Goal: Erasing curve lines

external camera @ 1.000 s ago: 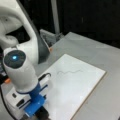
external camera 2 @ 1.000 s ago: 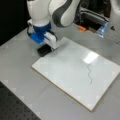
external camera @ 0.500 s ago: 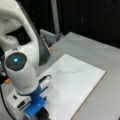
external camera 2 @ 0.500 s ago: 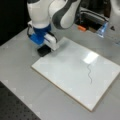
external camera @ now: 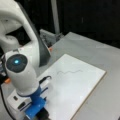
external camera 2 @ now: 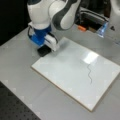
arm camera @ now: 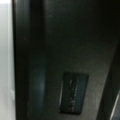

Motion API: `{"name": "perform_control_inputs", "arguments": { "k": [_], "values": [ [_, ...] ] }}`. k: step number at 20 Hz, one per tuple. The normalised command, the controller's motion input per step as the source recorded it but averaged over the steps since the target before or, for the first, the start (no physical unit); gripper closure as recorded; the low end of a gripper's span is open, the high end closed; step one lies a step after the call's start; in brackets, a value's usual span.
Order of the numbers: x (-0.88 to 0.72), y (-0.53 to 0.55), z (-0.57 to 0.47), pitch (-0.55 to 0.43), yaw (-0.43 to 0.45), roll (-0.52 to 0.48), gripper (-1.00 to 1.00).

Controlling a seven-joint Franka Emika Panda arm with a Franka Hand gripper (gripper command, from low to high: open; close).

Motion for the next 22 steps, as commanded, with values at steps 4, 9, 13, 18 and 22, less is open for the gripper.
{"name": "perform_control_inputs", "arguments": {
  "k": [4, 9, 13, 18, 22],
  "values": [
    [-0.09, -0.03, -0.11, -0.125, -0.018, 0.064, -1.00],
    [-0.07, -0.04, -0.09, -0.139, -0.019, 0.053, 1.00],
    [-0.05, -0.06, -0.08, -0.143, -0.015, 0.035, 1.00],
    [-0.06, -0.05, -0.09, -0.142, -0.017, 0.050, 1.00],
    [-0.05, -0.05, -0.10, -0.162, -0.020, 0.072, 1.00]
  ]
}}
